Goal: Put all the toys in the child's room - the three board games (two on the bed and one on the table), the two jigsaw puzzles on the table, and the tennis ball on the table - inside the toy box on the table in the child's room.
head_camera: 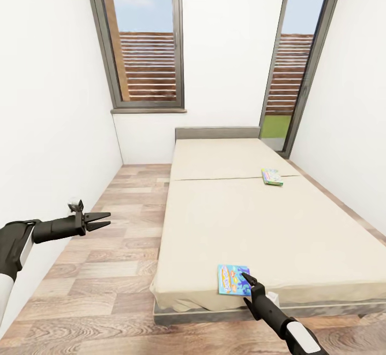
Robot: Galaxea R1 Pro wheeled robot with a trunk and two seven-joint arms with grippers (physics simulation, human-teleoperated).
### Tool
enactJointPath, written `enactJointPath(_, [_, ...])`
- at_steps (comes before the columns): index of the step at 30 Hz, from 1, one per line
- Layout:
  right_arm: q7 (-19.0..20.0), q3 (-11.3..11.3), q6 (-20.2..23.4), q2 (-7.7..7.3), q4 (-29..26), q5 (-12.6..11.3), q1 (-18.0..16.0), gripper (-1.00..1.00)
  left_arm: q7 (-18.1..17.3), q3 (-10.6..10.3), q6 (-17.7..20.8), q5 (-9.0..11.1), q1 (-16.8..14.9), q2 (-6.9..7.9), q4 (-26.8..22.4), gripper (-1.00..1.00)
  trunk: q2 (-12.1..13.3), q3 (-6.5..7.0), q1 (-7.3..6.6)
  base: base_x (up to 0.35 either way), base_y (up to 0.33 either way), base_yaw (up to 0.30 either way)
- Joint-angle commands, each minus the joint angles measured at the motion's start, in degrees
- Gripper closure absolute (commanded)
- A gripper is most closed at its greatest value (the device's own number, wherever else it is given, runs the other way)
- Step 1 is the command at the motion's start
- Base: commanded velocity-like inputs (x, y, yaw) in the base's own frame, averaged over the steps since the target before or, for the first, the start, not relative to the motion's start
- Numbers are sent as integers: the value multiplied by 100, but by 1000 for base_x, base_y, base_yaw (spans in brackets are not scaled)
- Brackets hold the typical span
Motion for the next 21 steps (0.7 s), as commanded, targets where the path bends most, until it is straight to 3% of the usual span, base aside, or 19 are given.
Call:
enactJointPath(1, [2, -29, 50, 2, 2, -27, -4, -100, -33, 6, 60, -27, -1, -1, -2, -100, -2, -5, -1, 3, 1, 0])
enactJointPath(21, [2, -29, 49, 2, 2, -27, -4, -100, -33, 6, 60, -27, -2, -1, -2, -100, -2, -5, -1, 40, 12, 0])
